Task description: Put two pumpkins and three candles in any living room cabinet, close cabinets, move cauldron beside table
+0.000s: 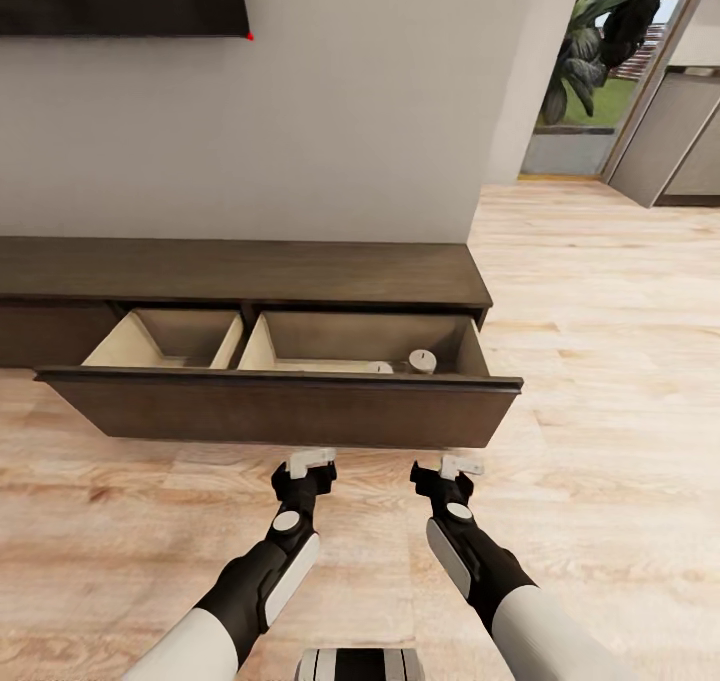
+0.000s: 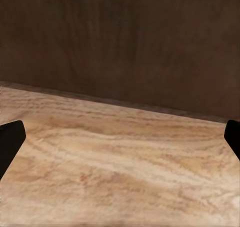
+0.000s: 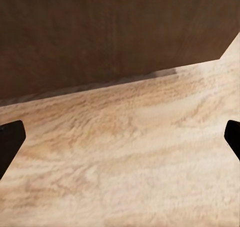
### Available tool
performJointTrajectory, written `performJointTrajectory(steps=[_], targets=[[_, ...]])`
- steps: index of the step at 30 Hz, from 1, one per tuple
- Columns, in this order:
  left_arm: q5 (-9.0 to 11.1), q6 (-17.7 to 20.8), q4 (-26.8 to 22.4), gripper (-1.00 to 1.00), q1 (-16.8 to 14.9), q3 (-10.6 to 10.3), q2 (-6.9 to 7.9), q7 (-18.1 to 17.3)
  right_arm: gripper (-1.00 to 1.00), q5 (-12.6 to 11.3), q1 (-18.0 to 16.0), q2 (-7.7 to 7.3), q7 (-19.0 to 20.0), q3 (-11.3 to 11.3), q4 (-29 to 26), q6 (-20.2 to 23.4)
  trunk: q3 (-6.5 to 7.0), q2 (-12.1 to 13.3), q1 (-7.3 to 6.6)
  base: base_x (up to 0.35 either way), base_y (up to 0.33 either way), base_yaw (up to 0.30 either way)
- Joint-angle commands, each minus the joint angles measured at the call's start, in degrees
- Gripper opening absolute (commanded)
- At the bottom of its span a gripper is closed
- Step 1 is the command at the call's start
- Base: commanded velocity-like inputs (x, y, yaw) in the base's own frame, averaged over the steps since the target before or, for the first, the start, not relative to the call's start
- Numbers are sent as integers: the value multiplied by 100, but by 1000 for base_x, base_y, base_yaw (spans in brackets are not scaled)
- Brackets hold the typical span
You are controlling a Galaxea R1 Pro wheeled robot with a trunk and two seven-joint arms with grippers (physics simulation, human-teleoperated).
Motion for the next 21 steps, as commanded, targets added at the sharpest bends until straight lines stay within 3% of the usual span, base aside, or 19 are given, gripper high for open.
performJointTrajectory(steps=[1, 12, 21], targets=[[60, -22, -2, 100, -5, -29, 6, 42, 100, -51, -4, -5, -44, 40, -3, -12, -4, -2, -1, 0, 0, 0], [50, -13, -2, 100, -5, -37, -12, 47, 100, -33, -4, -12, -40, 66, -15, -37, -4, -2, -1, 59, 37, 0], [52, 10, -2, 100, -5, -32, -9, 53, 100, -39, -4, -13, -38, 59, -15, -39, -4, -2, -1, 151, 31, 0]])
